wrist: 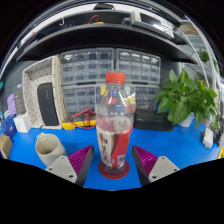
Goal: Pour water
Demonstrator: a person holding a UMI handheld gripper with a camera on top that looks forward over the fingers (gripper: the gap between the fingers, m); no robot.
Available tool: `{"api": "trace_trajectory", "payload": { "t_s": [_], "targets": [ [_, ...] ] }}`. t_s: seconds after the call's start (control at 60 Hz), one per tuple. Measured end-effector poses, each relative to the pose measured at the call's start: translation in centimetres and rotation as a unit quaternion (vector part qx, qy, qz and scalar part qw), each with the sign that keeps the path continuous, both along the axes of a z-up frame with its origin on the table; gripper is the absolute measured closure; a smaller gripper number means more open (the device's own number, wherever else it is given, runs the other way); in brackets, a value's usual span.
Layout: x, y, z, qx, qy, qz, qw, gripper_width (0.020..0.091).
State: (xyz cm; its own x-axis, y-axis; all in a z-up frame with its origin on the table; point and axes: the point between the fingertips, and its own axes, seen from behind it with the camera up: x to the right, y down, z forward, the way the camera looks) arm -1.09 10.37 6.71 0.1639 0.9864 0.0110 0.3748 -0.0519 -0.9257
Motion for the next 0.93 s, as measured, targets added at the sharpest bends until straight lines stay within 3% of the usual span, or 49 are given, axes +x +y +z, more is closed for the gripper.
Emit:
{"api": "trace_trajectory", "payload": {
  "t_s": [0.217, 0.4, 0.683, 0.933],
  "targets": [
    [5.8, -2.0, 0.3, -0.012, -0.031, -0.011, 0.999, 0.0337],
    [8.5, -4.3, 5.0, -0.009, -0.029, -0.013, 0.999, 0.0335],
    [8.9, -8.1, 12.6, -0.007, 0.009, 0.023, 1.0, 0.0334],
    [9.6, -8.7, 12.8, -0.006, 0.005, 0.026, 1.0, 0.0331]
  ]
}}
